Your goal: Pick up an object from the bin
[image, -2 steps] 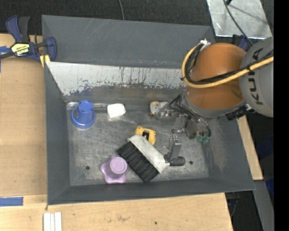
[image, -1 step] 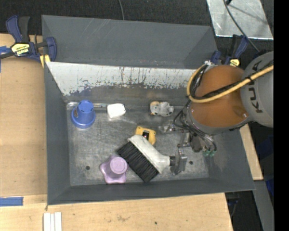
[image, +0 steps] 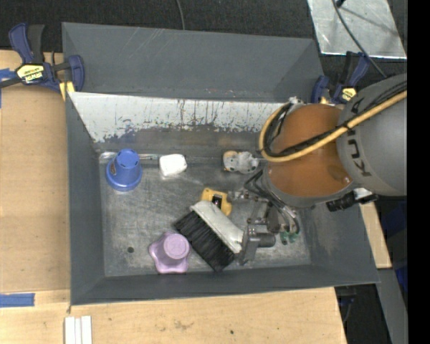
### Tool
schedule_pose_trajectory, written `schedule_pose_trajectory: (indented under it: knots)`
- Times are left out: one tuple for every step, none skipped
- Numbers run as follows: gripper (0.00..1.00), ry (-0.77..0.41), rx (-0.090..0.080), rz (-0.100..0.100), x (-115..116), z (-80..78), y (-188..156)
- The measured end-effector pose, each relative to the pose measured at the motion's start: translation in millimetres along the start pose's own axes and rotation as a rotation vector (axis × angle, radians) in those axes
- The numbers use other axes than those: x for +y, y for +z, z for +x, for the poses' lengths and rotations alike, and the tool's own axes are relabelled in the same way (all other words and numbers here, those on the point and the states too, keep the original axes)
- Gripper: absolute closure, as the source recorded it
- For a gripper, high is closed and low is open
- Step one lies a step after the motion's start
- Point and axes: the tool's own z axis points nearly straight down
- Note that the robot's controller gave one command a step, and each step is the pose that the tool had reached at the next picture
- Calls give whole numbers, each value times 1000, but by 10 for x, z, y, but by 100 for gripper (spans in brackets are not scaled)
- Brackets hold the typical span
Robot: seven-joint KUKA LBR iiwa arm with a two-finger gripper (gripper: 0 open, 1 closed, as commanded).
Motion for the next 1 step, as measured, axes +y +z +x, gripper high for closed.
schedule_pose_trajectory:
  knots:
    - [0,42,0,0,-232,-25,3]
